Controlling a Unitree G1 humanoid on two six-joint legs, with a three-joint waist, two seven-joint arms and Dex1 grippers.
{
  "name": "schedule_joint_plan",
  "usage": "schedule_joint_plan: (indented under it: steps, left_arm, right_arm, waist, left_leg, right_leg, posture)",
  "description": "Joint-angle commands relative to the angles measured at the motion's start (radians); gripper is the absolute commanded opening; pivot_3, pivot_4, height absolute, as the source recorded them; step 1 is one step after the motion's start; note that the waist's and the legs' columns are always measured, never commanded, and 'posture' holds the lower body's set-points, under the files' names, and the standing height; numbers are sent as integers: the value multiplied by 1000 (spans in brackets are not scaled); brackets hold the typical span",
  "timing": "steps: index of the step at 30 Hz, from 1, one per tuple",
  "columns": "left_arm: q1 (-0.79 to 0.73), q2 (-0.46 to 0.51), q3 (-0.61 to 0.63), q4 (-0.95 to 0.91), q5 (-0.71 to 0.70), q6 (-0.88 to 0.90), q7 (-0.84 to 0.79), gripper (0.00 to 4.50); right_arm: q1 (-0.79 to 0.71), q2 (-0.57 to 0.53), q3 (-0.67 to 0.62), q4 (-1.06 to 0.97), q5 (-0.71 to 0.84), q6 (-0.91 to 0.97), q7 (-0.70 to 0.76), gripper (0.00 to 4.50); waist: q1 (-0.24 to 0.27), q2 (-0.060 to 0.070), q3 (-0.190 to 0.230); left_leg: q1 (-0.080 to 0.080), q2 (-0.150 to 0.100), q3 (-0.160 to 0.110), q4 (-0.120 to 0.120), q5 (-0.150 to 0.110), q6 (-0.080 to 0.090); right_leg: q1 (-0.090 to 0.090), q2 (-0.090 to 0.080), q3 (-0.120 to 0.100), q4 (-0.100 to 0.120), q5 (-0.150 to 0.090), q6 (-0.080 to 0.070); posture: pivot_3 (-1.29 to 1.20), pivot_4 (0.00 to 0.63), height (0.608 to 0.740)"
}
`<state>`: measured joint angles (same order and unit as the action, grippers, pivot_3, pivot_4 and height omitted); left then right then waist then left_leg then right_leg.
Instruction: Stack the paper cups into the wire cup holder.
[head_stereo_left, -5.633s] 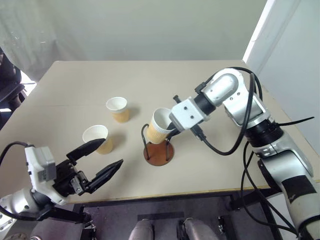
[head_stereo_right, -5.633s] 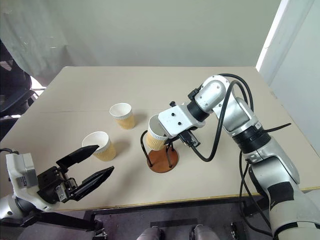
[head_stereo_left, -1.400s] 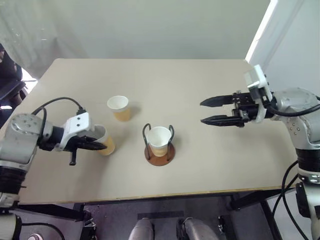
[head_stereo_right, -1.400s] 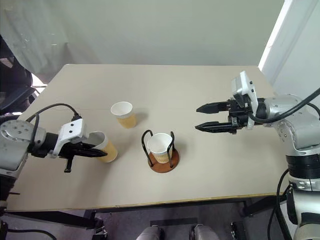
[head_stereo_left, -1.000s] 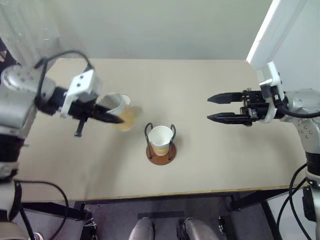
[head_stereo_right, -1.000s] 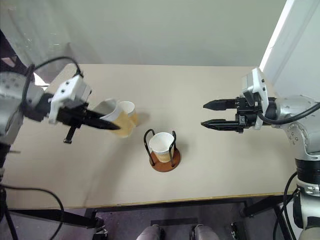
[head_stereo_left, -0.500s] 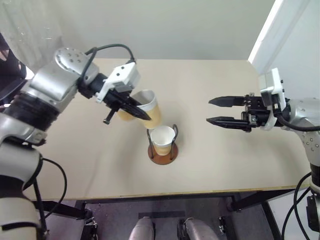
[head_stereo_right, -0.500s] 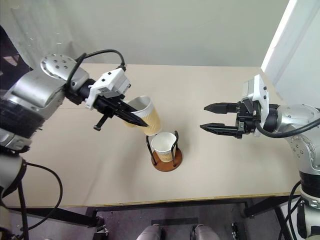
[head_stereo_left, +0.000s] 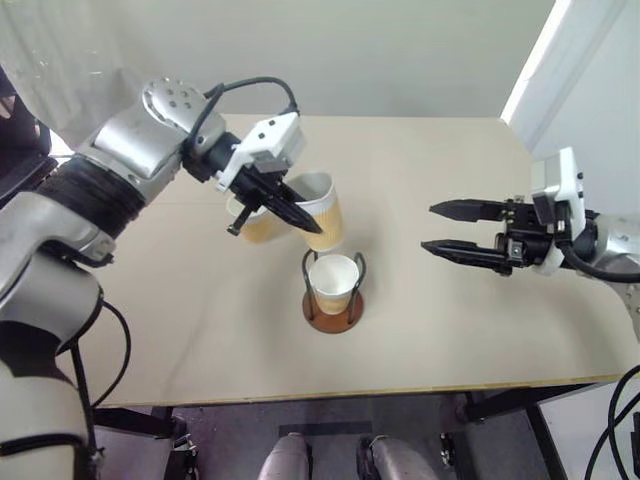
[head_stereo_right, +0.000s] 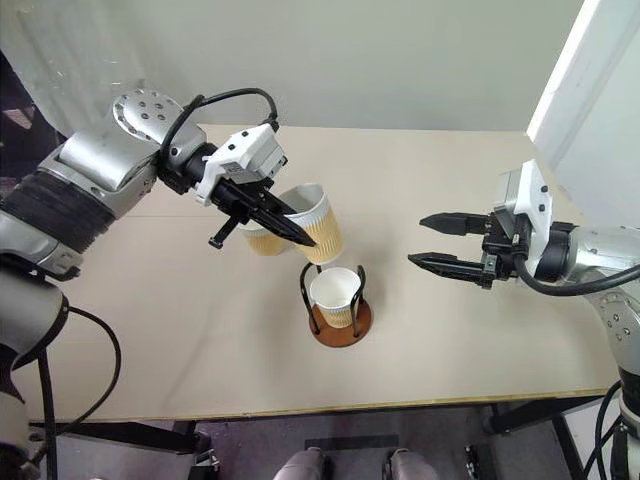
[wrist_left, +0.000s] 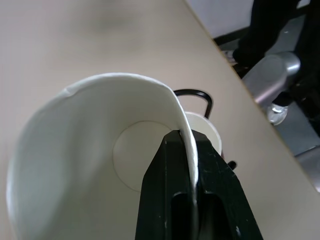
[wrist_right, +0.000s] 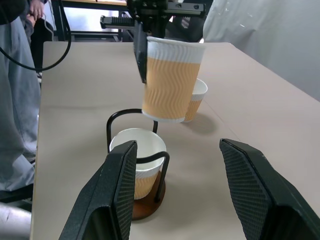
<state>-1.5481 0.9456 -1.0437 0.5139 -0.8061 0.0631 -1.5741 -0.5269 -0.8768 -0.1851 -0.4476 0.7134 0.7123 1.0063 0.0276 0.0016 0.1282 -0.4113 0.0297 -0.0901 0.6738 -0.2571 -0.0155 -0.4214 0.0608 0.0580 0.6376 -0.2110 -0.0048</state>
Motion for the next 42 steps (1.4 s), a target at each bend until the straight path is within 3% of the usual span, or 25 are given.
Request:
schedule_joint_plan:
  steps: [1,5,12,42]
  left_arm:
    - [-47,5,-28,-28,-43,-31,-40,25]
    - [-54,-12,-66,-41,-63,-46,-40,25]
    - [-50,-65,-86,-23,-79,-67,-40,25]
    - [-83,-77,-228,5,-97,-138,-40,25]
  right_arm:
    - [-14,-12,-24,-36,19,-7,-20,2668]
    - [-13,-9,-16,-49,22,-3,-34,2668]
    - [4,-6,-20,-86,40,16,-71,2668]
    - [42,-29,-41,-129,86,32,-144,2668]
  waist:
    - [1,0,0]
    - [2,0,0]
    - [2,1,0]
    - [3,1,1]
  left_leg:
    - [-1,0,1,1,-1,1]
    - [-3,-1,3,5,-8,13]
    - [-4,-1,11,10,-9,16]
    - [-5,-1,17,12,-11,21]
  right_leg:
    - [0,-1,0,-2,0,1]
    - [0,-2,1,-4,2,4]
    - [0,-8,1,-6,6,9]
    - [-1,-9,4,-9,8,12]
  posture:
    - [0,150,740]
    - [0,150,740]
    - [0,150,740]
    - [0,150,740]
